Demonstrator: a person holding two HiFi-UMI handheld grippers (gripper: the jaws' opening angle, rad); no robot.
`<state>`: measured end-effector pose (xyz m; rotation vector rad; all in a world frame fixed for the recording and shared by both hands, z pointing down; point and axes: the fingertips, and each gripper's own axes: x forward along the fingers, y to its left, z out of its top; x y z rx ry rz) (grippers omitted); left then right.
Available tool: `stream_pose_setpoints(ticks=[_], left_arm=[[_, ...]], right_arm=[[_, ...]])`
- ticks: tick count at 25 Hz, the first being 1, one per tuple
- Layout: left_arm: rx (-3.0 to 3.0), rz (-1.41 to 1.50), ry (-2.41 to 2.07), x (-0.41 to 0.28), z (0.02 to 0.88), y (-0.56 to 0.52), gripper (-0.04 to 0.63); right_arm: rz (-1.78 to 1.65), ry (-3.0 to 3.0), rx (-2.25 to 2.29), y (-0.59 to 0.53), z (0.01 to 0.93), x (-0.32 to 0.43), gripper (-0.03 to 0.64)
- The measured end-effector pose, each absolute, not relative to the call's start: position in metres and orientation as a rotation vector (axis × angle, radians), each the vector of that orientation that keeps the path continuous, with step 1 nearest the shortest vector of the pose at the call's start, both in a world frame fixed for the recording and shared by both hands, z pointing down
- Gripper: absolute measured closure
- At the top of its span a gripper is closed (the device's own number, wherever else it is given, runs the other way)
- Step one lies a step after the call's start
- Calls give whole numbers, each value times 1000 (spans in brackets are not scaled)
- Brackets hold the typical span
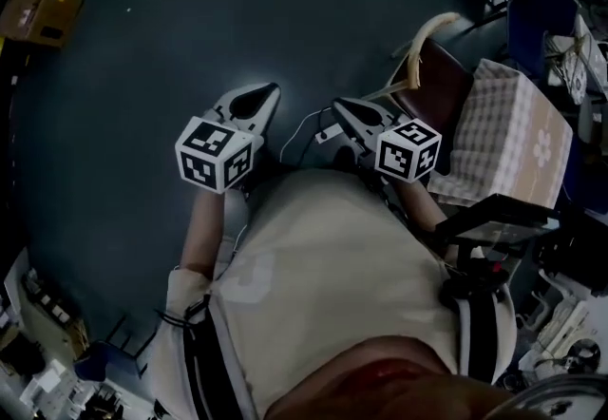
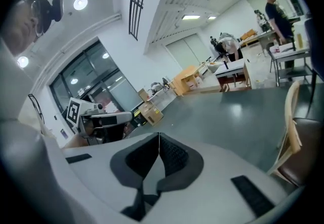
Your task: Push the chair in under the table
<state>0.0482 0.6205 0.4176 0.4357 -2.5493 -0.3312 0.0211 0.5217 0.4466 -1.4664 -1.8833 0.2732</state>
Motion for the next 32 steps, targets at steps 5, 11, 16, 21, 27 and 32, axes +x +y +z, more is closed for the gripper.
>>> stream_pose_setpoints(ticks=[5, 11, 16, 21, 27, 32], left_arm=[[581, -251, -2533, 38, 418, 715, 589], [666, -282, -2515, 37, 414, 791, 589], [714, -288, -2526, 29, 411, 815, 589], [557, -287, -2664, 6, 396, 858, 589], [606, -249, -2655, -23, 395, 873, 589], [688, -218, -2551, -54, 408, 857, 589]], right_arm=[[304, -1985, -1329, 606, 442, 18, 604], [309, -2072, -1260, 686, 422, 20, 604], [308, -2096, -1213, 716, 421, 14, 604], [238, -2153, -1206, 739, 411, 5, 604], [277, -2185, -1153, 757, 416, -20, 604], [325, -2170, -1154, 761, 424, -53, 604]])
